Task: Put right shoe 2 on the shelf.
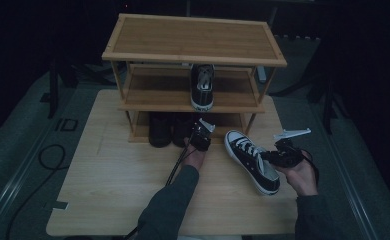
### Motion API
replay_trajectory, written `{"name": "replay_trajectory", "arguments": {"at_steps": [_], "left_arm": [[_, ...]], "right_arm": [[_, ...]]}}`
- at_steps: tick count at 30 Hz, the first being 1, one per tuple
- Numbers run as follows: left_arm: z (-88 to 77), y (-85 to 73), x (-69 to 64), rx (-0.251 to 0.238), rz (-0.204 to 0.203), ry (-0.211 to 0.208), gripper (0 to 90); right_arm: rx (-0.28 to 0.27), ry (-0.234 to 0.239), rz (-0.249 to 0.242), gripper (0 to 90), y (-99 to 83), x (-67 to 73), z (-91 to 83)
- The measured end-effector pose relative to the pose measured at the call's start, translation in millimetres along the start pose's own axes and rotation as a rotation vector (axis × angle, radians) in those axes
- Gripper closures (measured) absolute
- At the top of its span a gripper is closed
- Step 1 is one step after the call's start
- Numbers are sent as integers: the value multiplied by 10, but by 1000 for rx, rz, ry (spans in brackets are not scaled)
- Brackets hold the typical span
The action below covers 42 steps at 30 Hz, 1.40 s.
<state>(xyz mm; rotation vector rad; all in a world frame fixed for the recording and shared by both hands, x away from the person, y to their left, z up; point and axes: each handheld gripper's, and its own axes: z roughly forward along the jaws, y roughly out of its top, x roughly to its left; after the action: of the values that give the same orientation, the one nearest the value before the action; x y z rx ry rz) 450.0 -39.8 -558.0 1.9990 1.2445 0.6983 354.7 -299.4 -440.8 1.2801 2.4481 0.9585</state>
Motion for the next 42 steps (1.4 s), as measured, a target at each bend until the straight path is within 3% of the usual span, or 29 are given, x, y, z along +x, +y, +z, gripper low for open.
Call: {"name": "replay_trajectory", "arguments": {"at_steps": [16, 35, 36, 42], "left_arm": [[0, 0, 2, 0, -2, -2, 897], [11, 0, -8, -13, -15, -1, 897], [3, 1, 1, -1, -1, -1, 897], [6, 2, 0, -2, -2, -1, 897]], "right_arm": [[-5, 37, -99, 886, 242, 4, -202], [-2, 93, -176, 886, 425, -26, -467], [-4, 98, -174, 886, 432, -25, -478], [-10, 117, -186, 886, 492, -19, -562]]}}
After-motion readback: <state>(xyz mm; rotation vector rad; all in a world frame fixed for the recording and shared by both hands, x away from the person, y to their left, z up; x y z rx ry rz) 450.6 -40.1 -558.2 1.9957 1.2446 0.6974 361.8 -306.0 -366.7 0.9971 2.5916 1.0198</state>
